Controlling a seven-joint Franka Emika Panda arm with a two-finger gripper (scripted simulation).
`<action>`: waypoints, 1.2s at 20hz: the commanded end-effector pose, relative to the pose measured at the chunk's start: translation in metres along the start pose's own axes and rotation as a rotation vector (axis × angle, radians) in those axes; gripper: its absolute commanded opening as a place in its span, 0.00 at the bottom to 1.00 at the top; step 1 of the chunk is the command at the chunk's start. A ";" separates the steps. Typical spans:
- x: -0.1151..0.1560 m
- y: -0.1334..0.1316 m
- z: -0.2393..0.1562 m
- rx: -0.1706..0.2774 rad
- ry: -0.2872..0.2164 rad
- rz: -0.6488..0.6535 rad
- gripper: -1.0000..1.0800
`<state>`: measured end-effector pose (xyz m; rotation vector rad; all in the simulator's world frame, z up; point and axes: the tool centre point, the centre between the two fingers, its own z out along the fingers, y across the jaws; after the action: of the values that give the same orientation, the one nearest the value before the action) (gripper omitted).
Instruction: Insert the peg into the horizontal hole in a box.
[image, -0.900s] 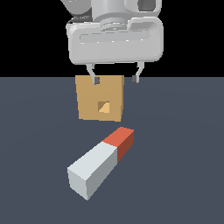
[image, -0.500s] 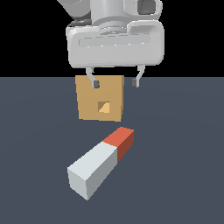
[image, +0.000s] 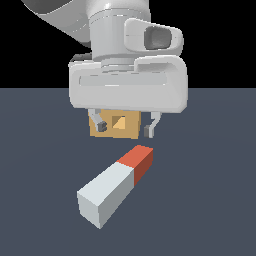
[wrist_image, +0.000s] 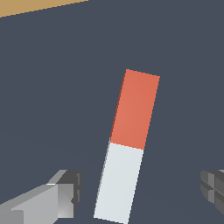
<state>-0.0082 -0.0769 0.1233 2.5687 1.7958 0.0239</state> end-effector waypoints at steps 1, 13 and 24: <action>-0.017 -0.002 0.017 0.004 -0.005 0.076 0.96; -0.046 -0.011 0.049 0.014 -0.011 0.214 0.96; -0.047 -0.013 0.086 0.014 -0.010 0.218 0.96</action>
<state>-0.0343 -0.1166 0.0442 2.7543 1.5105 -0.0006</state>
